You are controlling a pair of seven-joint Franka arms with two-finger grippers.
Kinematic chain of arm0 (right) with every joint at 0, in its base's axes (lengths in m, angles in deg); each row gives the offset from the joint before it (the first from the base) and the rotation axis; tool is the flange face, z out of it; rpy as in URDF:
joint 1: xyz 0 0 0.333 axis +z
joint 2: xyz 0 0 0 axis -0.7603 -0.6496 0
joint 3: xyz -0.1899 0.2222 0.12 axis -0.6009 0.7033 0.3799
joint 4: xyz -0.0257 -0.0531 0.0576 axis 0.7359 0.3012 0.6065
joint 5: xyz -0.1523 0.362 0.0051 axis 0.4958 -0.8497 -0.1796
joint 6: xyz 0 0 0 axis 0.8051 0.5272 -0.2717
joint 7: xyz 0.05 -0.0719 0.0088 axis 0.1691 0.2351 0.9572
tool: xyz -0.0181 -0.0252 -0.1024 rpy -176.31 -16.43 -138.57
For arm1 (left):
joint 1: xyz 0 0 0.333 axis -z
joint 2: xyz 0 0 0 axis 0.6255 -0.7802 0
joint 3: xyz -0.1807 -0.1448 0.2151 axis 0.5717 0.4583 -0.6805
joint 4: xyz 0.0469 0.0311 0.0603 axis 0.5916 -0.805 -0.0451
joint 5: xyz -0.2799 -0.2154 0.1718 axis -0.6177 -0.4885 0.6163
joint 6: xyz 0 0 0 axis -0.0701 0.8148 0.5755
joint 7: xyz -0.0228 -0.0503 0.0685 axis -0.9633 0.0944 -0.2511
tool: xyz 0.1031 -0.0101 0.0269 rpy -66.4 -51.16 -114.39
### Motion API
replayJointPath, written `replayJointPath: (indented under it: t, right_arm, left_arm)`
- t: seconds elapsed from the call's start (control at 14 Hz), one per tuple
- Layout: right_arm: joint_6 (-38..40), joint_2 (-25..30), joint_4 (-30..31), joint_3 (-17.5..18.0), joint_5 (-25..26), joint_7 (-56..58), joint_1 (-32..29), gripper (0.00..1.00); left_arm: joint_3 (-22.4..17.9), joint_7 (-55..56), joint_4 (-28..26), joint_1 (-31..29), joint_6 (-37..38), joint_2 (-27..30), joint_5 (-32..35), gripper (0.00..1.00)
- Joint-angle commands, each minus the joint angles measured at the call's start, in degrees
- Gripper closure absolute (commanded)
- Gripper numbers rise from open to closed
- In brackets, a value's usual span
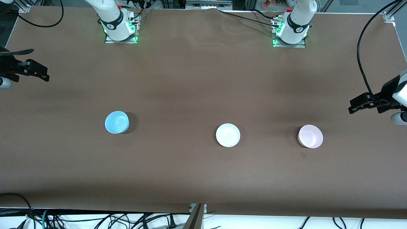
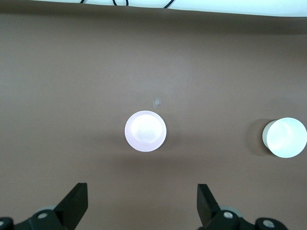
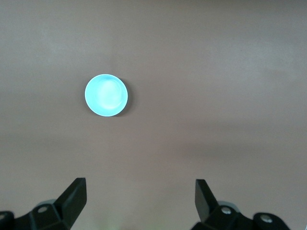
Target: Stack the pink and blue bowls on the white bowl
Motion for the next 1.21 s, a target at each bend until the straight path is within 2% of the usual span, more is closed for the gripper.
replayJointPath:
  t: [0.0,0.43,0.86,1.0,1.14]
  right_arm:
    - [0.23,-0.19,-0.83,0.24,0.51,0.15,0.0,0.0]
    - [0.15,-0.19,-0.83,0.24,0.51,0.15,0.0,0.0]
    - [0.14,-0.19,-0.83,0.24,0.51,0.15,-0.09,0.0]
    - [0.14,-0.19,-0.83,0.24,0.51,0.15,-0.09,0.0]
    - [0.14,-0.28,-0.83,0.24,0.51,0.15,-0.09,0.0]
  left_arm:
    - [0.09,-1.41,1.29,-0.07,1.17,-0.29,-0.09,0.0]
    - [-0.09,-0.79,1.2,0.02,0.91,-0.47,0.53,0.0]
    - [-0.26,-1.49,-2.65,-0.86,0.21,-0.82,0.27,0.0]
    - [-0.27,-1.76,-5.2,-1.82,-3.9,-2.13,0.36,0.0]
    - [-0.27,-1.76,-10.02,-3.05,-10.3,-2.32,0.27,0.0]
